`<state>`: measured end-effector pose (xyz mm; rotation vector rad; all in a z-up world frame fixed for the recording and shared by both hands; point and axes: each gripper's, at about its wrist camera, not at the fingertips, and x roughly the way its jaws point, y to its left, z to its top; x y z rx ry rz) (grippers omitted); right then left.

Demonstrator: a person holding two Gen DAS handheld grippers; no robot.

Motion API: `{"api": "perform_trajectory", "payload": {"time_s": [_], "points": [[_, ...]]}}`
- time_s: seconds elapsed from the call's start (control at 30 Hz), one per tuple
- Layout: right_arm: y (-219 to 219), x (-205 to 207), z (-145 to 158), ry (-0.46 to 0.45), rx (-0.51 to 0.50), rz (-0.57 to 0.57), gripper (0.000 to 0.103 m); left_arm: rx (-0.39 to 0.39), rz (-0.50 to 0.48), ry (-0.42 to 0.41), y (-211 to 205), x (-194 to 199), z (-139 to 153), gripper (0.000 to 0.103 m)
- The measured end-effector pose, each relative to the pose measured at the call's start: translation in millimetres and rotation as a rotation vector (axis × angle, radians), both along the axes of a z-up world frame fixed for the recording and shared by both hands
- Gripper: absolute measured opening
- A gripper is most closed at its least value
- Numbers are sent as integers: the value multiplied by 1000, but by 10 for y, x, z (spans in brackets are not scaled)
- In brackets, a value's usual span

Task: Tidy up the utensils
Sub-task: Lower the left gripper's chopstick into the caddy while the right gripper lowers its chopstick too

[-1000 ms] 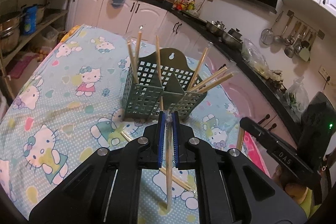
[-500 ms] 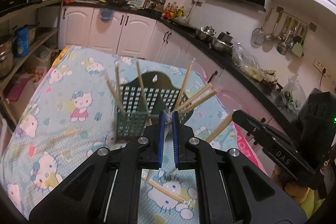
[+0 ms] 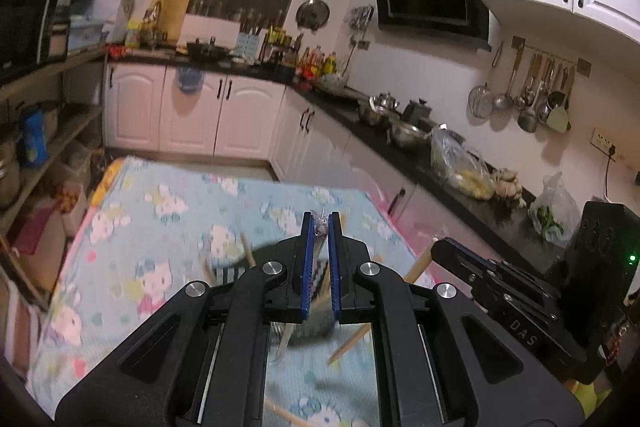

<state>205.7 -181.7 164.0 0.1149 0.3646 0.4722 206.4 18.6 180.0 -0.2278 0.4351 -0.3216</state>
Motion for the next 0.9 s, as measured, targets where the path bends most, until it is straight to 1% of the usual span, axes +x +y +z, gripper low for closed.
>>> {"api": "perform_trajectory", "payload": {"time_s": [0.17,0.43,0.7,0.9], "points": [[-1,151,219,-52,10,-11,6,-11,34,-36,25,210,159,2],[-8,441,336,-90,16,-26,6,-17,89,-63,54,468,170,2],[13,749,170,-80,-4,-65,6,48,148,-75,44,639,-1,2],[33,954,-70,-30,-3,-83,6,51,159,-37,92,755,-197,2]]}}
